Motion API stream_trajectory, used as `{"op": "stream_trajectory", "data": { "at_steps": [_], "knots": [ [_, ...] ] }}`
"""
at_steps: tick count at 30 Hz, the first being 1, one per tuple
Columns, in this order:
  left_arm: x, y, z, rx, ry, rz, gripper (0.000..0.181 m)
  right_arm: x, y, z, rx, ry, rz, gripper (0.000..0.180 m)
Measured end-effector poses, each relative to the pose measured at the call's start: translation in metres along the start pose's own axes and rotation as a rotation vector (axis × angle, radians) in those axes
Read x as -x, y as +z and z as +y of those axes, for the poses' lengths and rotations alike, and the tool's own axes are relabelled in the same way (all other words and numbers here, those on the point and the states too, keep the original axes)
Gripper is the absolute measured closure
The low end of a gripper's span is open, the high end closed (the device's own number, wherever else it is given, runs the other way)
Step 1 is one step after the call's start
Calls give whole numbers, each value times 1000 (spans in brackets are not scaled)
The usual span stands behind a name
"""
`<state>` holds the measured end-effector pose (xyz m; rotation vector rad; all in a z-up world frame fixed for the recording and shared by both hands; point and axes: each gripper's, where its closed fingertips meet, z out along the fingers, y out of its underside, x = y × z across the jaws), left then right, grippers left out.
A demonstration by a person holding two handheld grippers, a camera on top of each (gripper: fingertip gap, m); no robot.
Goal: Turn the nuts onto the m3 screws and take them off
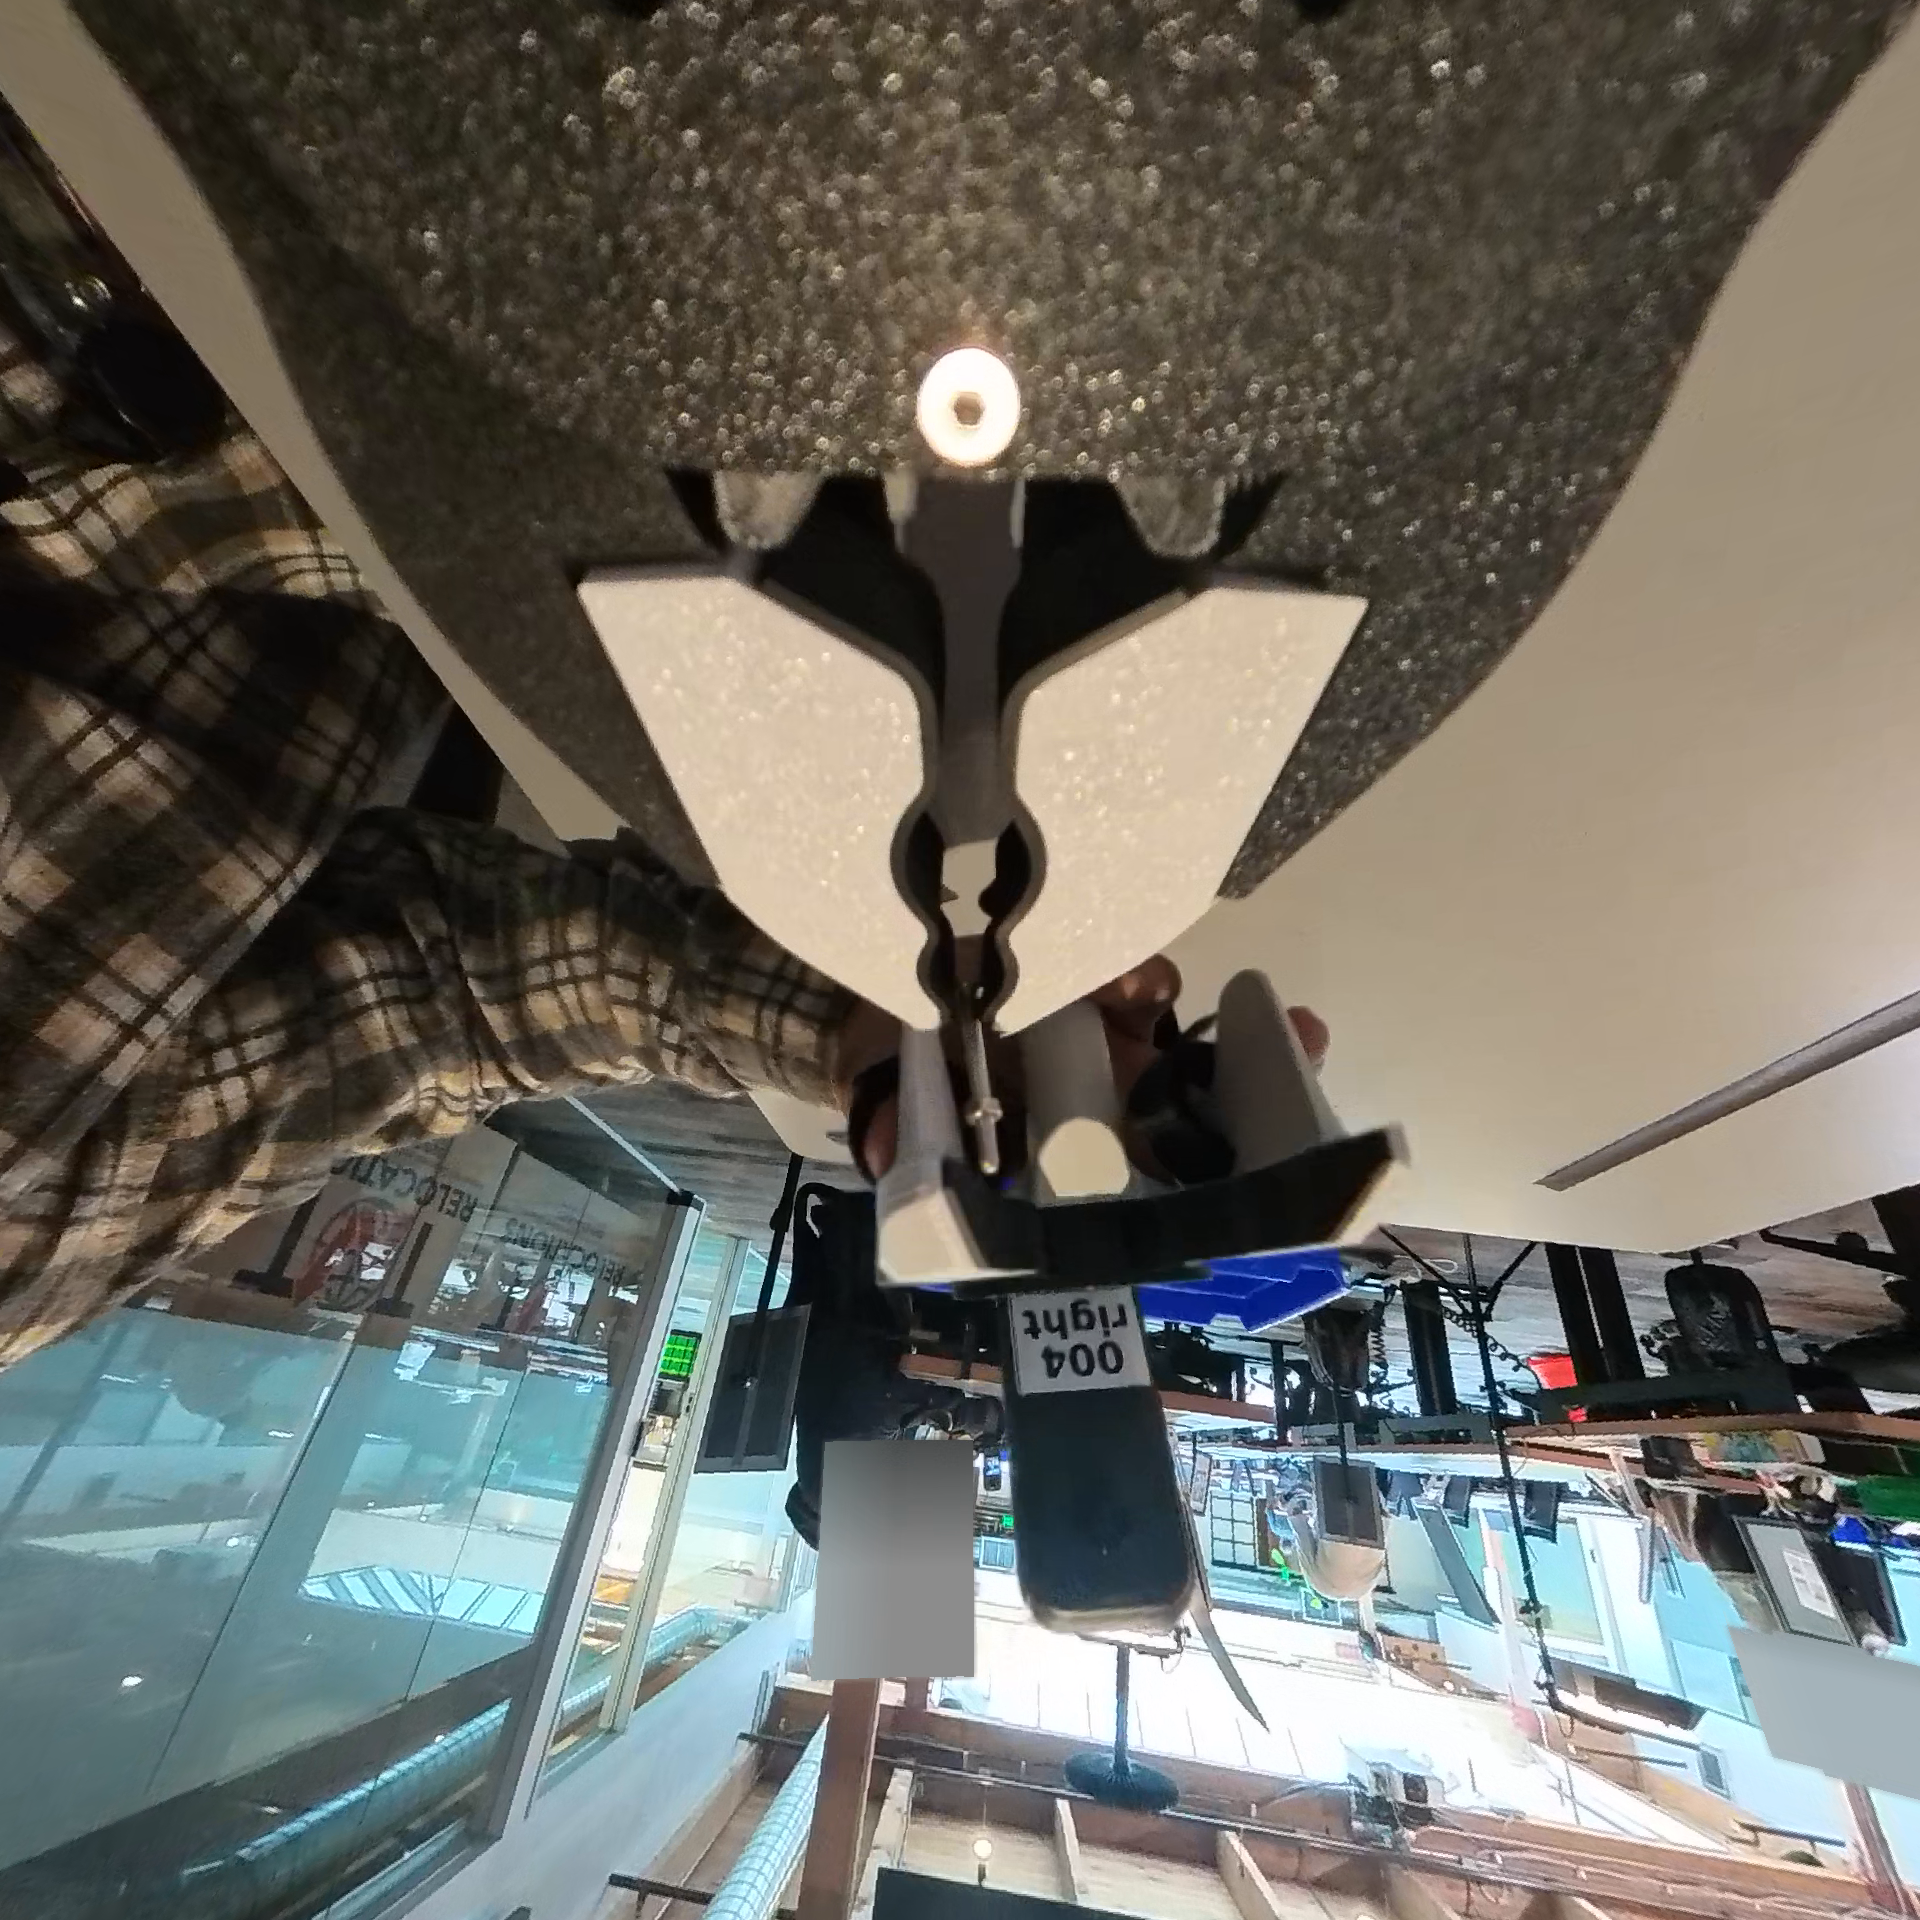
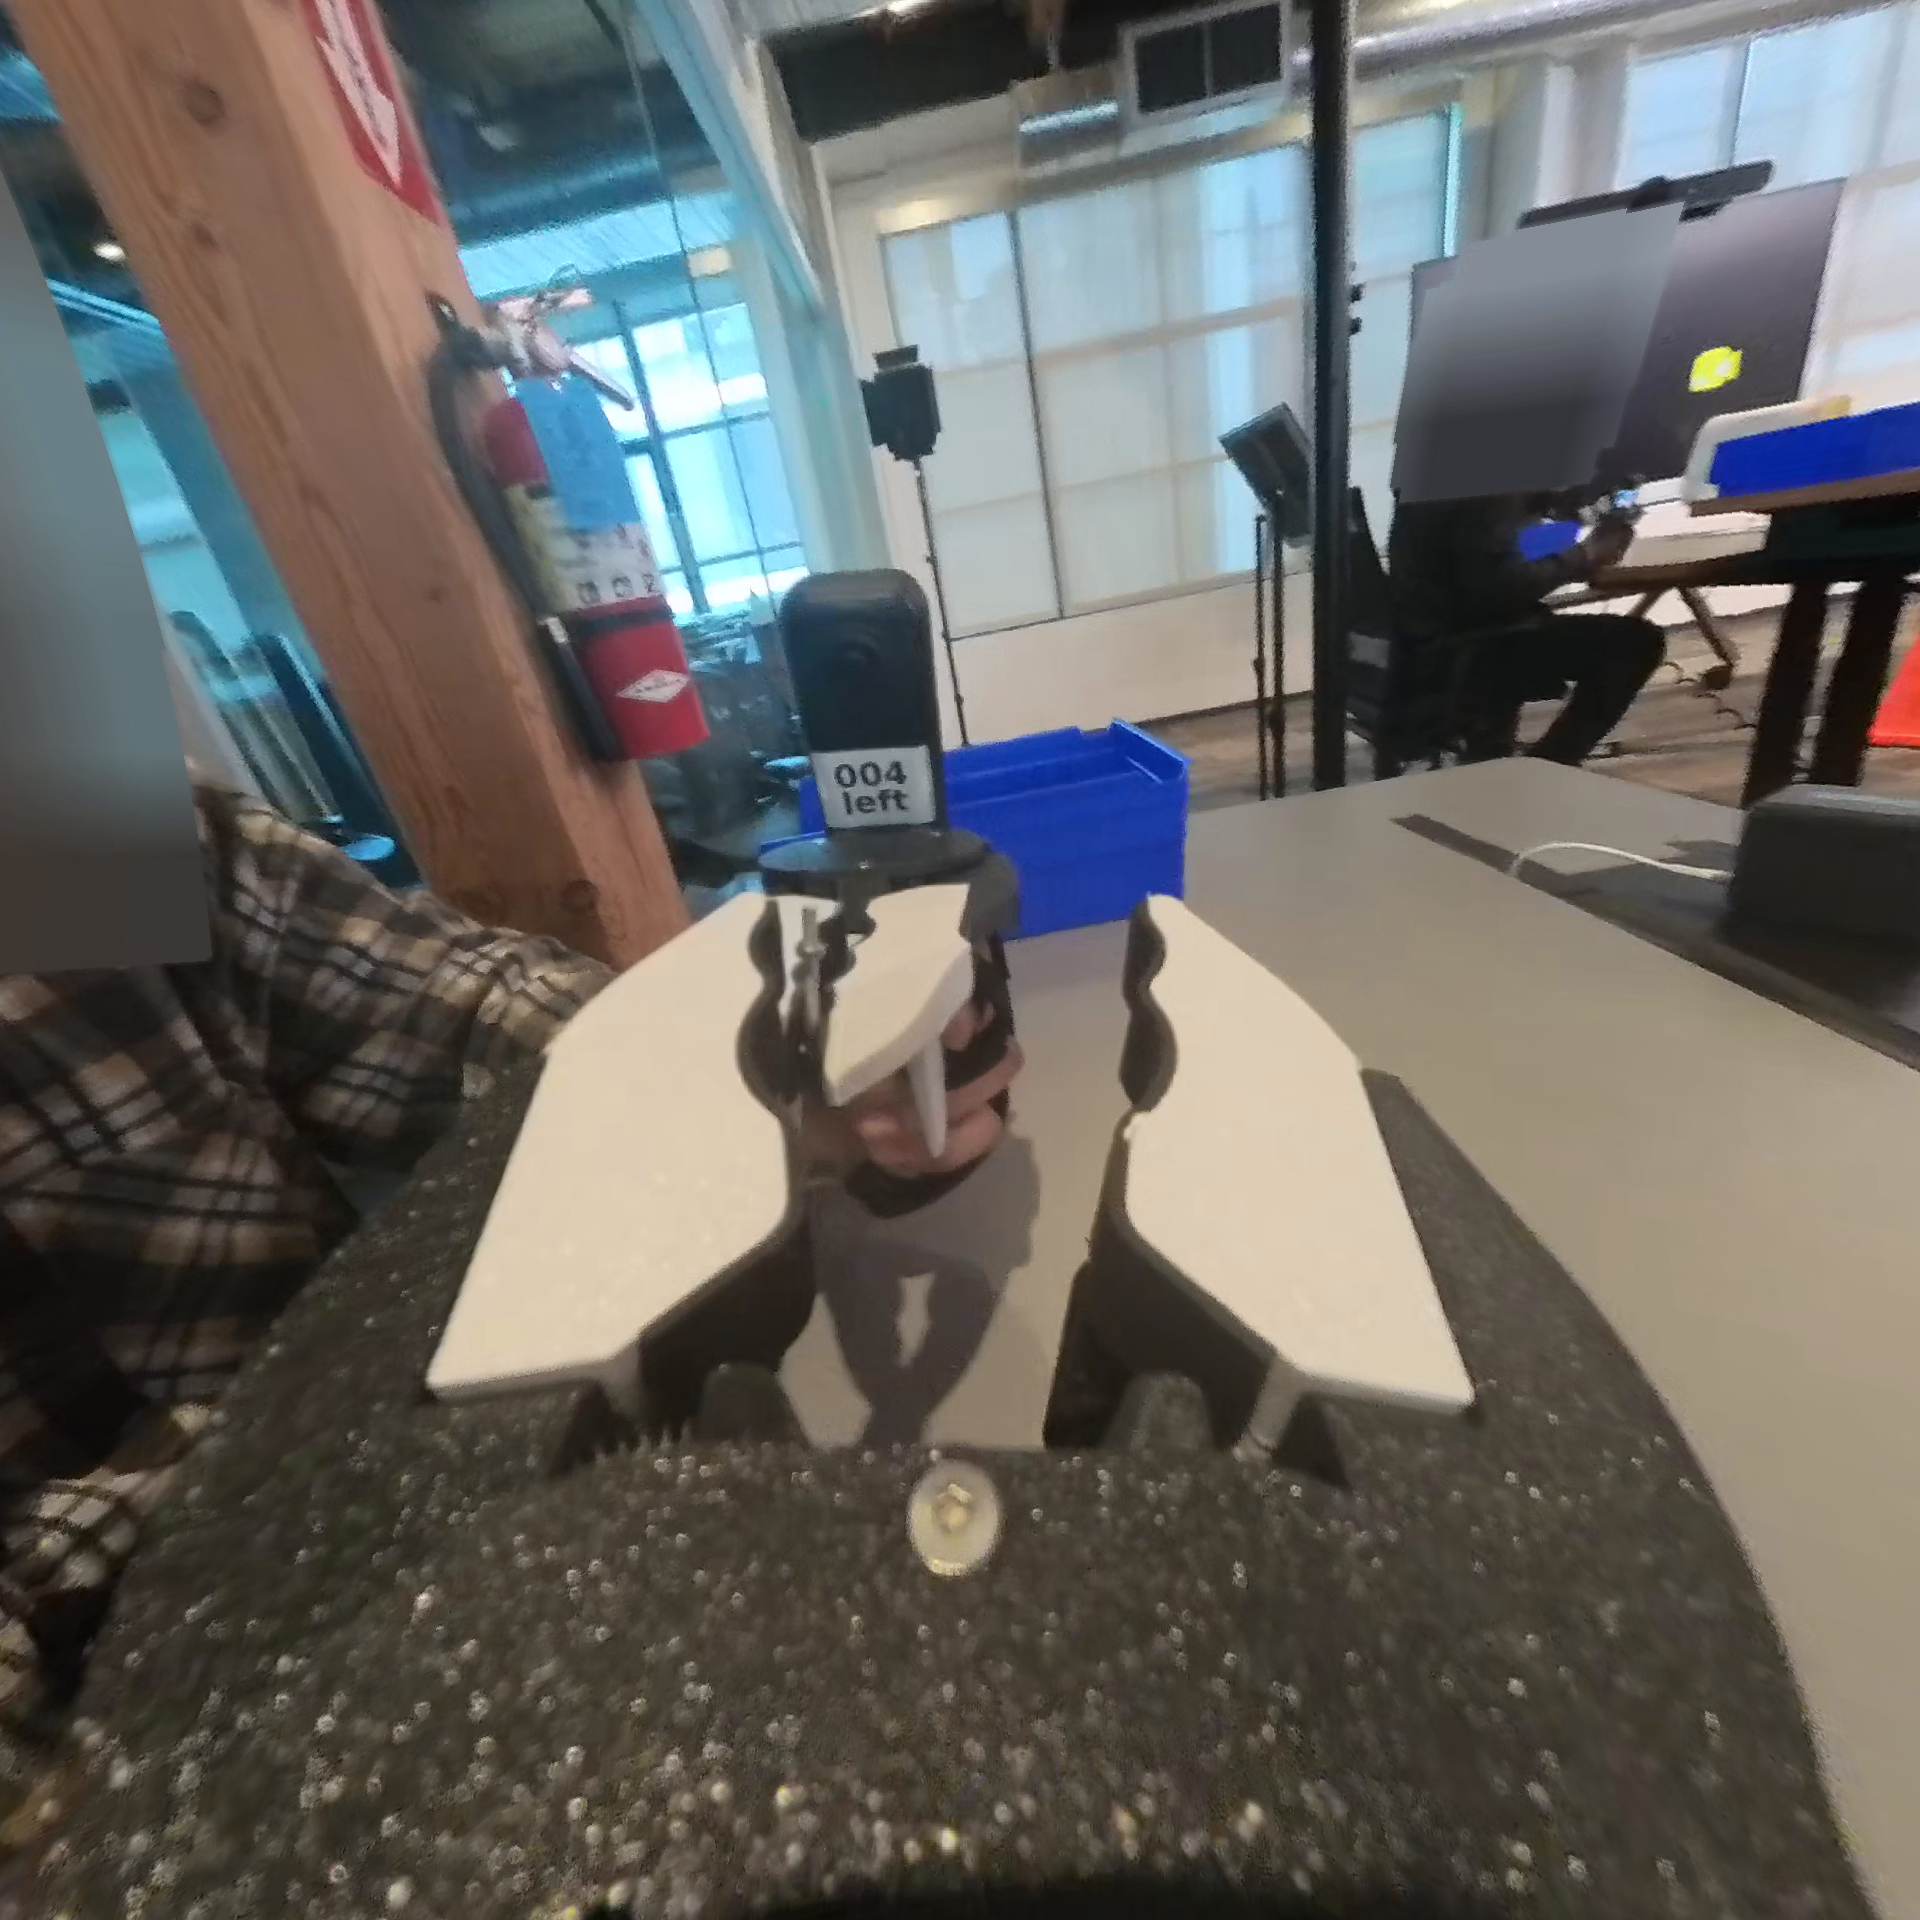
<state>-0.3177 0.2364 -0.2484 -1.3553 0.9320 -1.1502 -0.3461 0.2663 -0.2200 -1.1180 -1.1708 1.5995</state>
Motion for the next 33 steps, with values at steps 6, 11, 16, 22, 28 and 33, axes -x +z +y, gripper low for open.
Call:
{"op": "stream_trajectory", "data": {
  "at_steps": [6,11,16,22,28,33],
  "knots": [
    [0,-2,-4,-10,12,-7,177,-11,-8,3,34,-7,58,118],
    [-2,0,-2,0,17,-3,177,6,9,9,75,-18,-1,117],
    [0,-3,-5,-11,24,-14,177,-10,-9,1,49,12,57,118],
    [-2,0,-3,-1,27,-8,177,2,8,11,95,13,13,116],
    [-2,-2,-6,-11,32,-12,177,0,-4,-1,37,51,-3,117],
    [-3,-1,-5,-2,34,-12,177,-1,3,10,101,37,18,115]
  ]
}}
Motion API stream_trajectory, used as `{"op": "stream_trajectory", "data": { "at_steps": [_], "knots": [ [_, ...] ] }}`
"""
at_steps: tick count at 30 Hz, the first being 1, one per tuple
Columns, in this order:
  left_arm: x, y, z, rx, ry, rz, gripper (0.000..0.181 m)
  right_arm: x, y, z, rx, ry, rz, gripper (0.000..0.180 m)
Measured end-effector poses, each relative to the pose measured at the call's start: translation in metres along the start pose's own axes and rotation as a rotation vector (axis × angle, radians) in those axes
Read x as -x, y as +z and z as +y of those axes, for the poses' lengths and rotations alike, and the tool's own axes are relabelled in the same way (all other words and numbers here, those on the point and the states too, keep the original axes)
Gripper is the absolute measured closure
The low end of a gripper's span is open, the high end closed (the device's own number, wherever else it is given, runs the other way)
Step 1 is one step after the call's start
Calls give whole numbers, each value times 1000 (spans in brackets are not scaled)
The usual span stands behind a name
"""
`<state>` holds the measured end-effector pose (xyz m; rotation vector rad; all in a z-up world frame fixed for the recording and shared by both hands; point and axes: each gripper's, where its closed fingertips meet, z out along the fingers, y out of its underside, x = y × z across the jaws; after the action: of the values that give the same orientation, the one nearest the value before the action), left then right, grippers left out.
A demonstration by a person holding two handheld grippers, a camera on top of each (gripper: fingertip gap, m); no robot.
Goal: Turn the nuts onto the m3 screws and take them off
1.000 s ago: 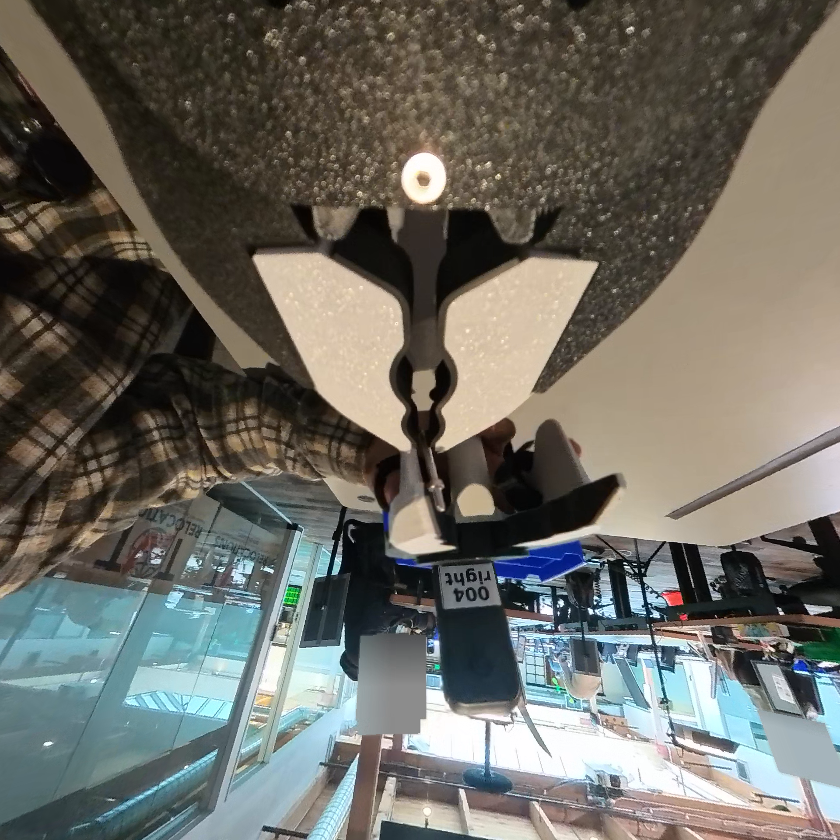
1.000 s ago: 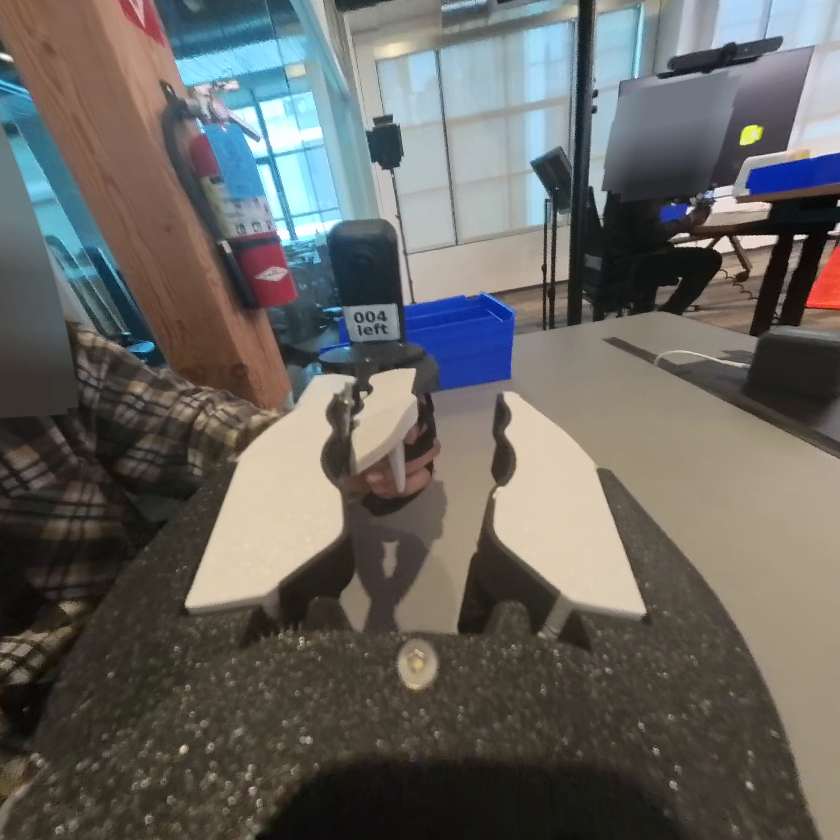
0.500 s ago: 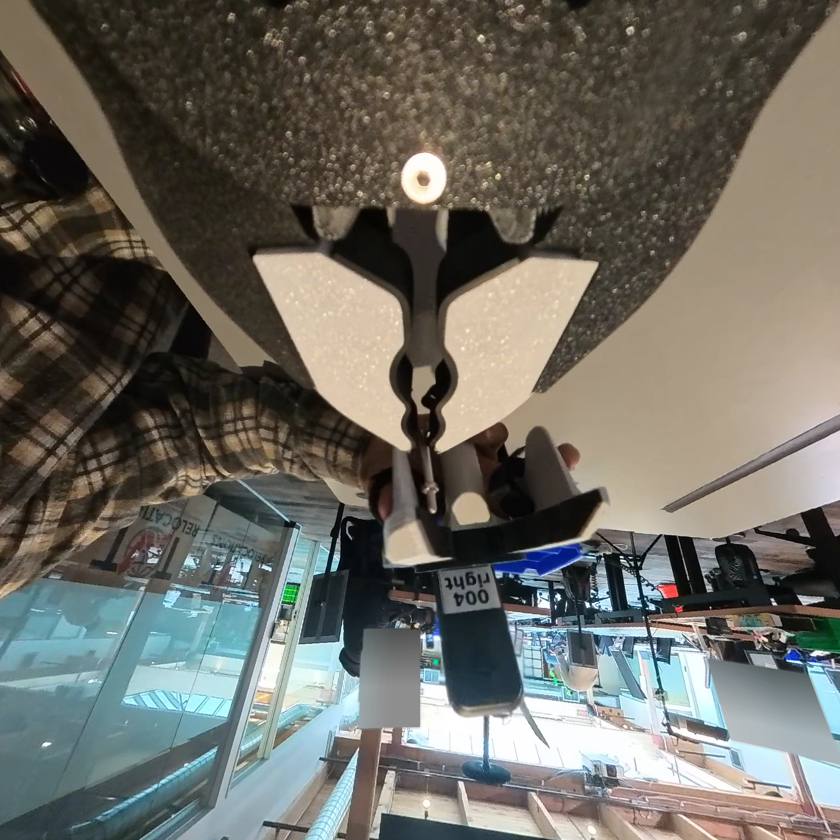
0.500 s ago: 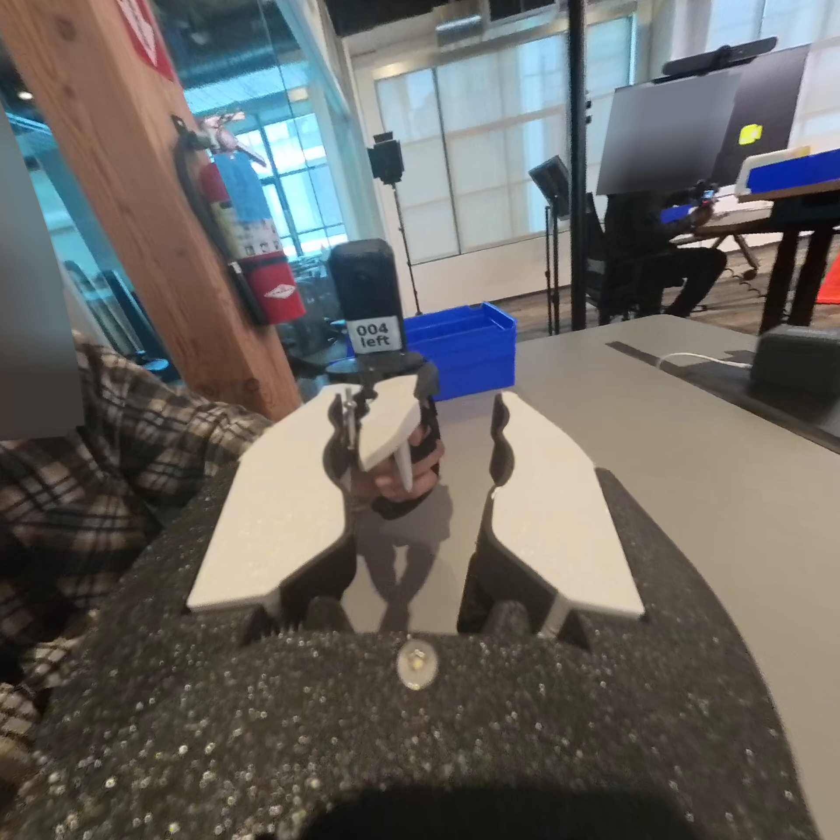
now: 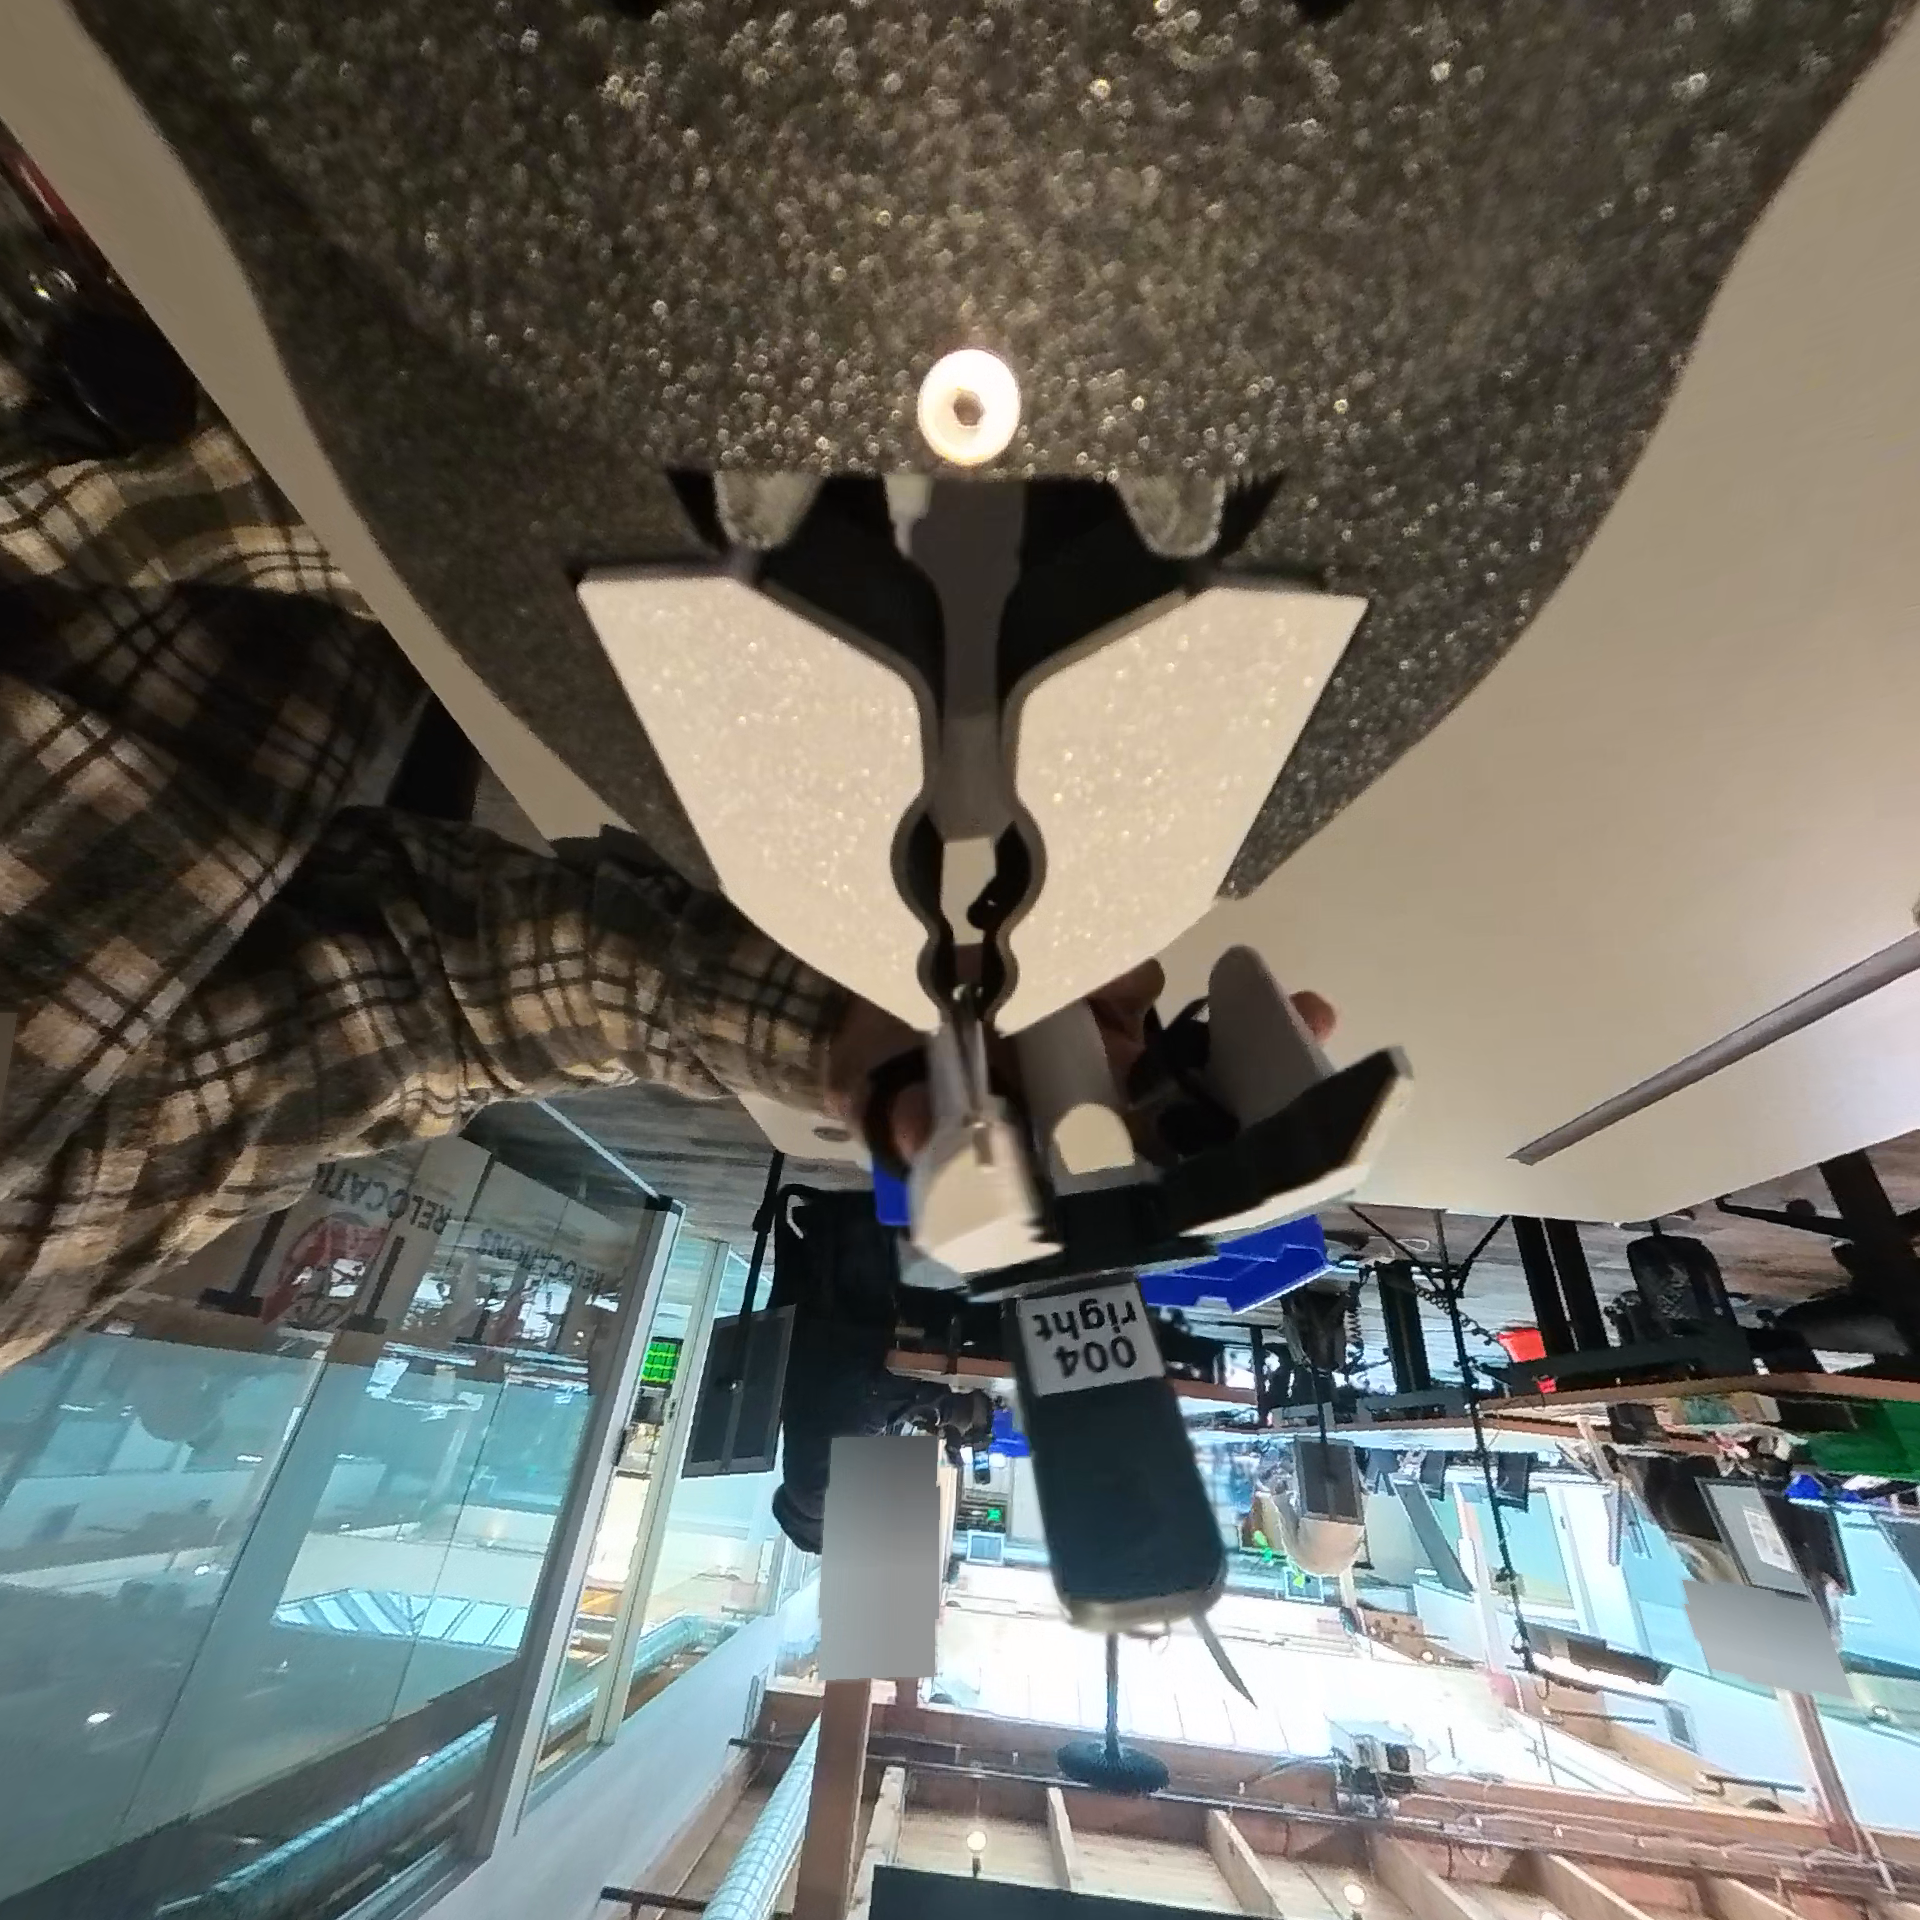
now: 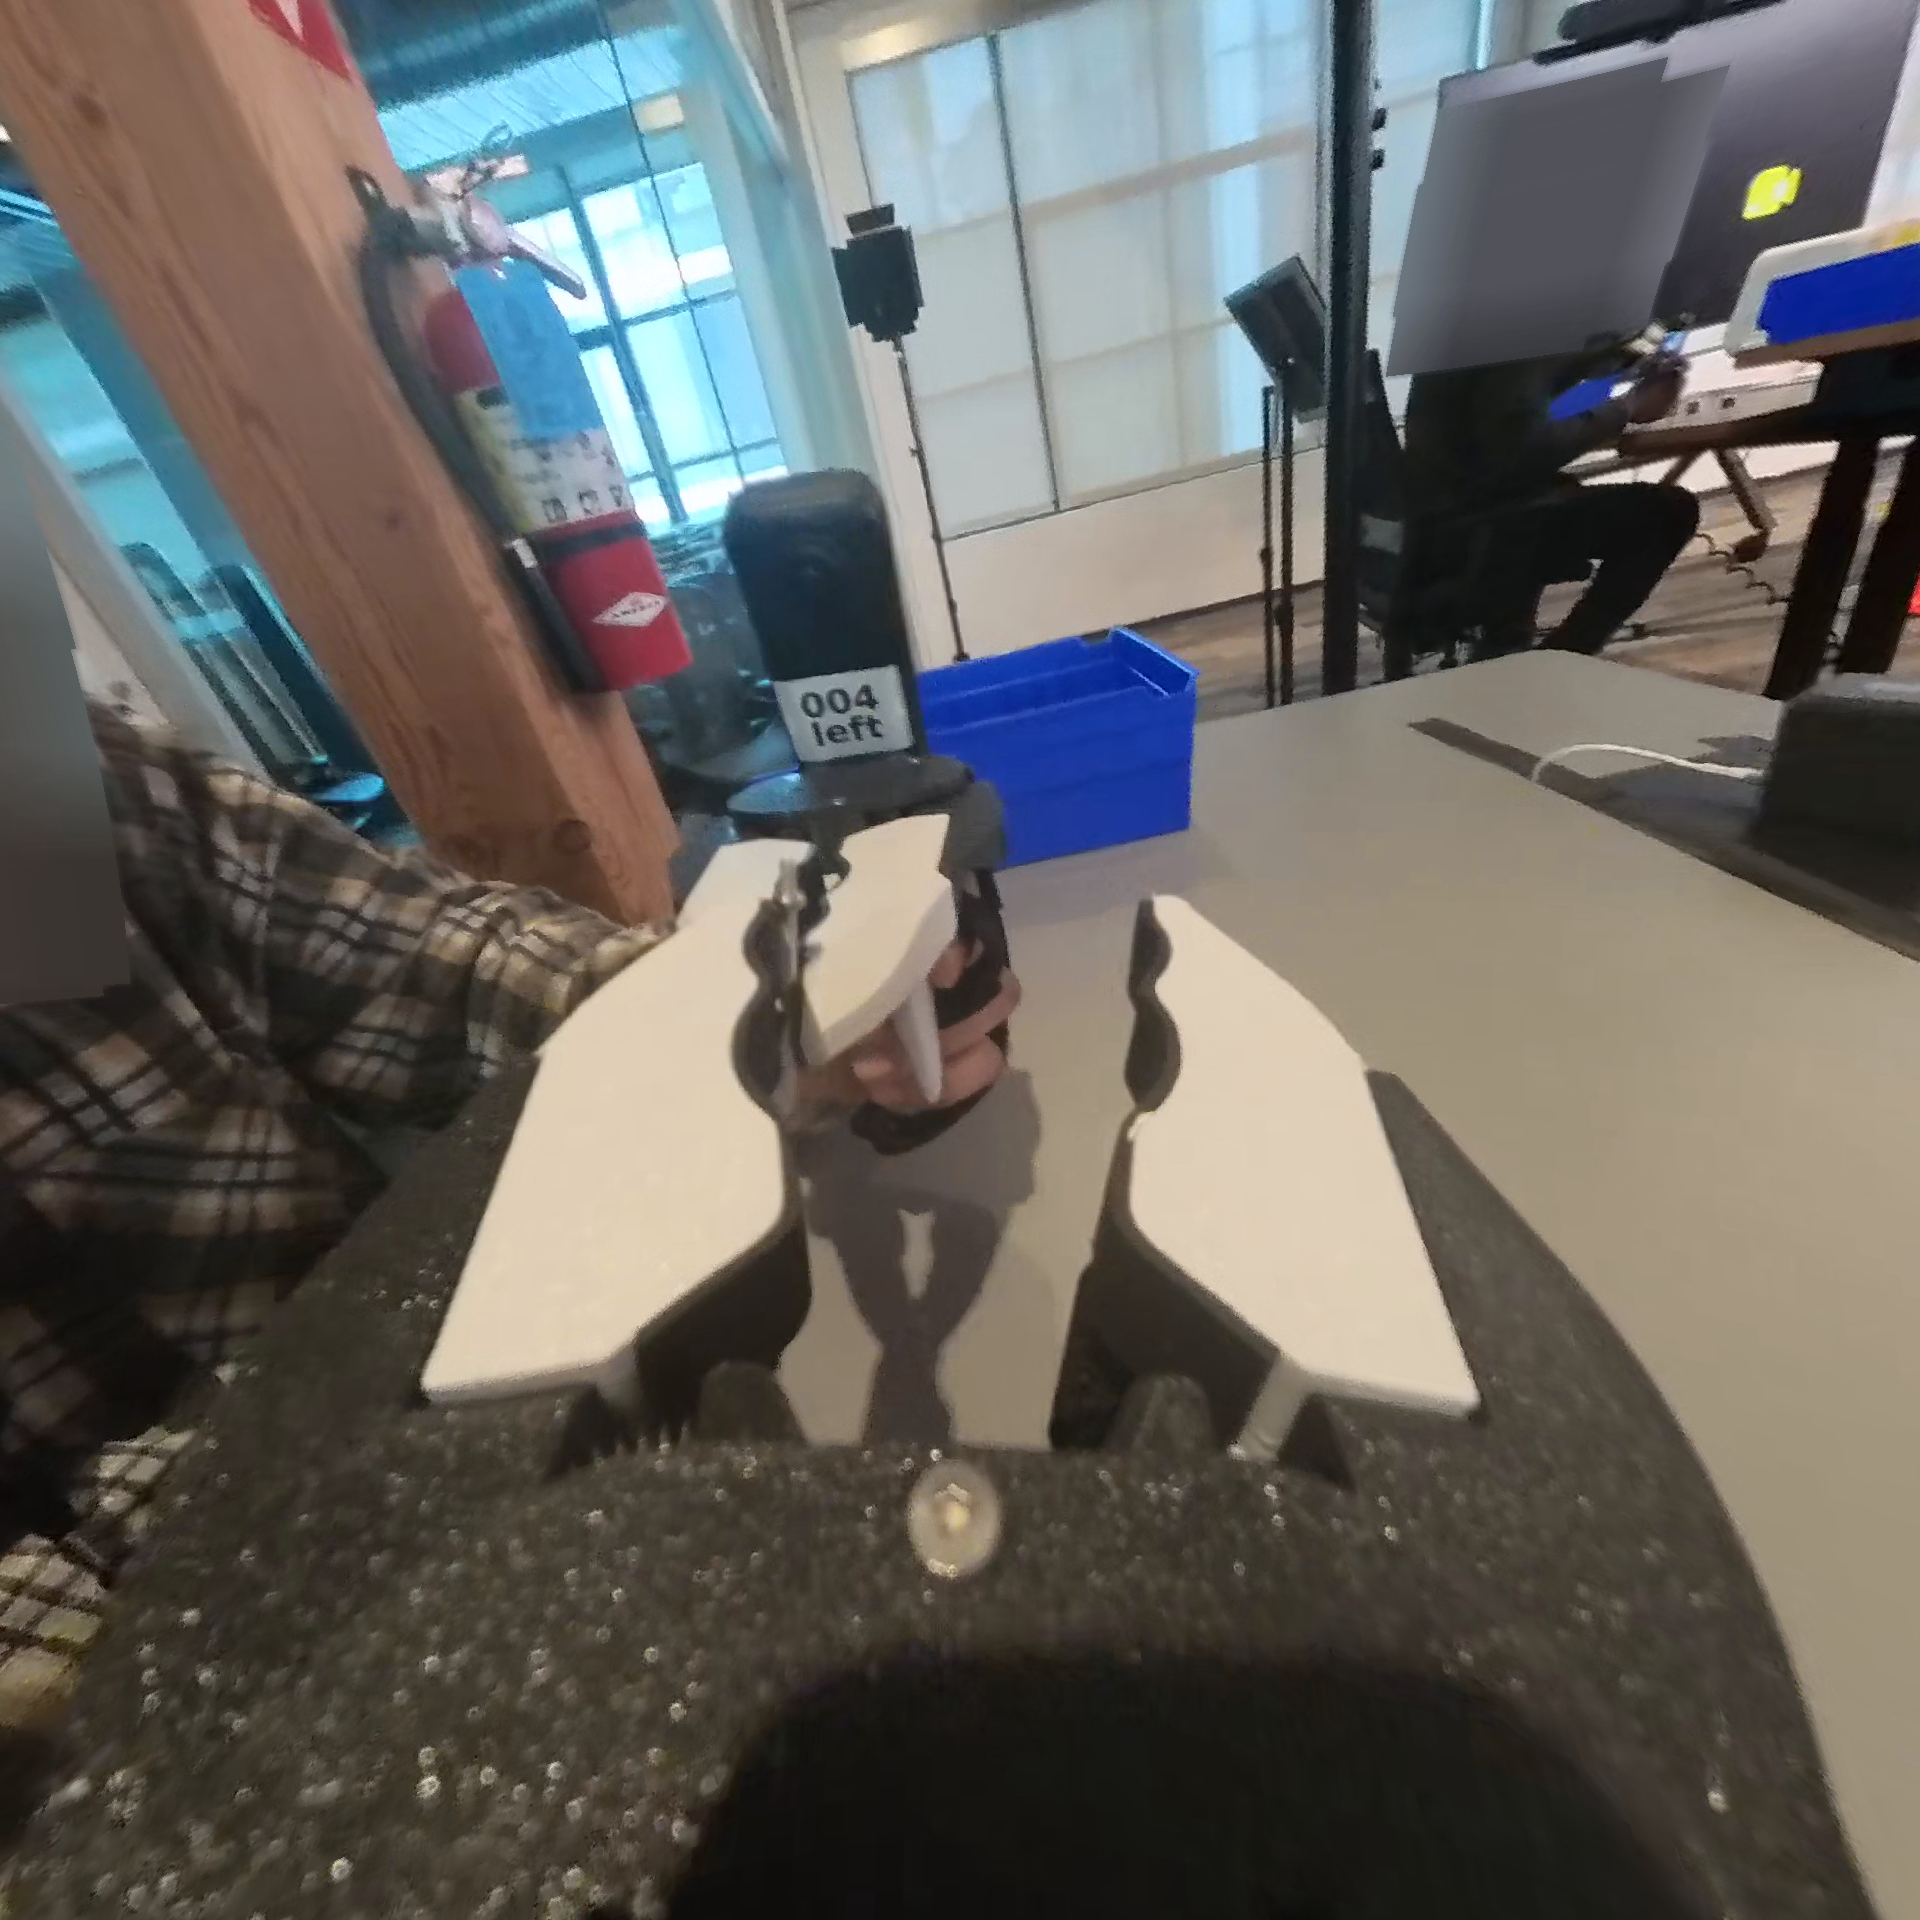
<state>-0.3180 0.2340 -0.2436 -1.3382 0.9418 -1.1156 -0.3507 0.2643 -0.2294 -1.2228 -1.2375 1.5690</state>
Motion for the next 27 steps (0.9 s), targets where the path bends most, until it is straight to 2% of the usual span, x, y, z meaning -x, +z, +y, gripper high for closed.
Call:
{"op": "stream_trajectory", "data": {
  "at_steps": [3,5,8,12,16,18,22,27],
  "knots": [
    [0,-1,-2,-7,-3,1,177,-7,-13,-9,-48,21,15,119],
    [0,0,0,-2,-3,2,177,3,-7,-13,-65,17,-21,118],
    [-1,2,2,3,-4,6,177,7,5,-3,-8,0,-23,119],
    [1,-1,-2,-7,-1,-1,177,-8,-13,-7,-25,3,37,120],
    [0,1,1,1,-4,3,177,9,2,-7,-23,-4,-31,120],
    [0,1,1,6,-1,2,177,4,3,-1,18,-24,4,119],
    [0,0,-1,-2,6,-2,177,1,-11,-11,-36,-7,-2,118],
    [-1,1,1,6,4,1,177,5,0,-3,10,-25,-6,118]
  ]
}}
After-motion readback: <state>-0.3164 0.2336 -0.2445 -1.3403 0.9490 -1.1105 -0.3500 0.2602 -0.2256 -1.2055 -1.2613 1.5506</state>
